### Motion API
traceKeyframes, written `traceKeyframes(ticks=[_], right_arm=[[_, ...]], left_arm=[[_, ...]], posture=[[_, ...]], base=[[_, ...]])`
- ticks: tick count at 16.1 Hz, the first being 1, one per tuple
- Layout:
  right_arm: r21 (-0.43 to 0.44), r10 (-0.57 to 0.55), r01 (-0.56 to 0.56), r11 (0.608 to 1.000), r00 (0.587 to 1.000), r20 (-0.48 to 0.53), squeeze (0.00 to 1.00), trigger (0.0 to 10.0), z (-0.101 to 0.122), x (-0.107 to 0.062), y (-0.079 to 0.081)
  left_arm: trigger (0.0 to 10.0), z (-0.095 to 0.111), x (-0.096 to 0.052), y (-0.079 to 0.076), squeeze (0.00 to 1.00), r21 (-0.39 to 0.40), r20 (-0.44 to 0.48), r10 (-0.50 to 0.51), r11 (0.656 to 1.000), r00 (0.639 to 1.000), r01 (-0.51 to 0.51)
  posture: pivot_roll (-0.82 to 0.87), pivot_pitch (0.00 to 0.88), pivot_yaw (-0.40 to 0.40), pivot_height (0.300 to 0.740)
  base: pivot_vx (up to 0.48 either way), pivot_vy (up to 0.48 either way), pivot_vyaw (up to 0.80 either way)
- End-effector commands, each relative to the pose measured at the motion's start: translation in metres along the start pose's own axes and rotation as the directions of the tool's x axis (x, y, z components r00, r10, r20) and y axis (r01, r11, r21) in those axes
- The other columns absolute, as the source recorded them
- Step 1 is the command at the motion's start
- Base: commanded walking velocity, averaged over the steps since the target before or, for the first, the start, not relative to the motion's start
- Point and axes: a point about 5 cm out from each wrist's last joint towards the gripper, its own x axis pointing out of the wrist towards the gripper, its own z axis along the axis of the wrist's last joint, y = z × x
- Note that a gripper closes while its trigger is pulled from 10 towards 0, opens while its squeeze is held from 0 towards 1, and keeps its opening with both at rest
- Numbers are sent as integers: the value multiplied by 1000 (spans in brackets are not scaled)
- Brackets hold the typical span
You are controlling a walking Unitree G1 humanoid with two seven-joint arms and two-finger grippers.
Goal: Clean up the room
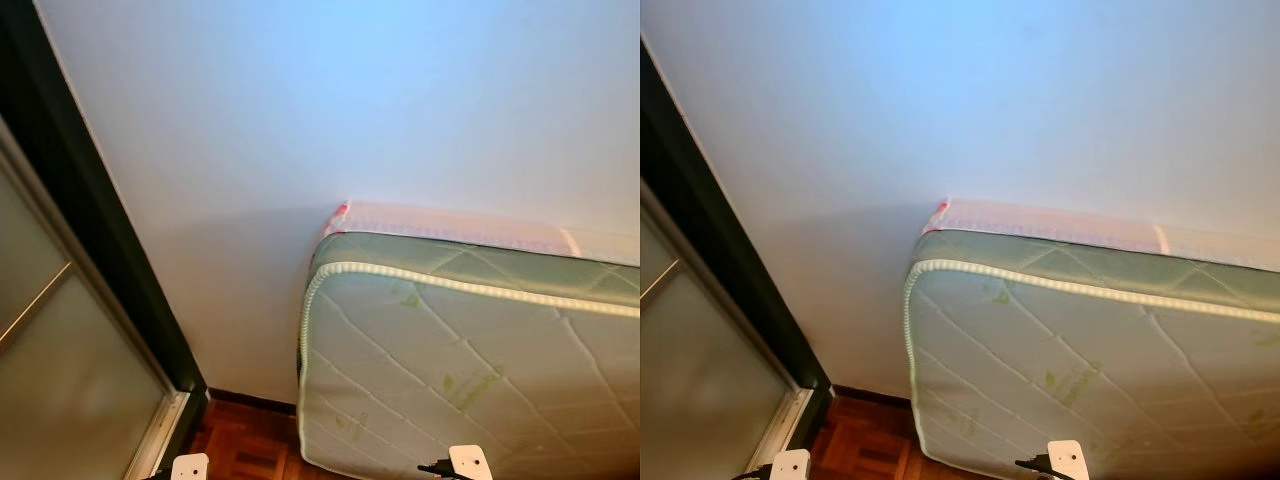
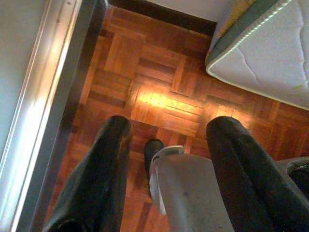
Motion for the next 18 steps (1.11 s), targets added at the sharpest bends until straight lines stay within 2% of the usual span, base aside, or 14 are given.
traceKeyframes(ticks=[1, 3, 4, 18], right_arm=[[232, 41, -62, 971, 995, 96, 0, 10000, 60, 11, 13], [234, 44, -67, 970, 994, 103, 0, 10000, 63, 12, 15], [248, 39, -64, 967, 994, 106, 0, 10000, 62, 11, 14], [225, 53, -75, 971, 993, 101, 0, 10000, 61, 11, 13]], left_arm=[[10000, 49, 11, 17, 0, 200, 60, 37, 979, 998, -49], [10000, 48, 11, 18, 0, 196, 58, 36, 979, 998, -47], [10000, 48, 11, 17, 0, 171, 60, 40, 984, 997, -50], [10000, 49, 12, 14, 0, 162, 61, 27, 986, 998, -37]], posture=[[114, 0, -73, 740], [114, 0, -73, 740], [113, 0, -72, 740], [116, 0, -73, 740]], base=[[0, -435, -750], [0, -435, -750], [0, 0, -756], [0, 0, -751]])
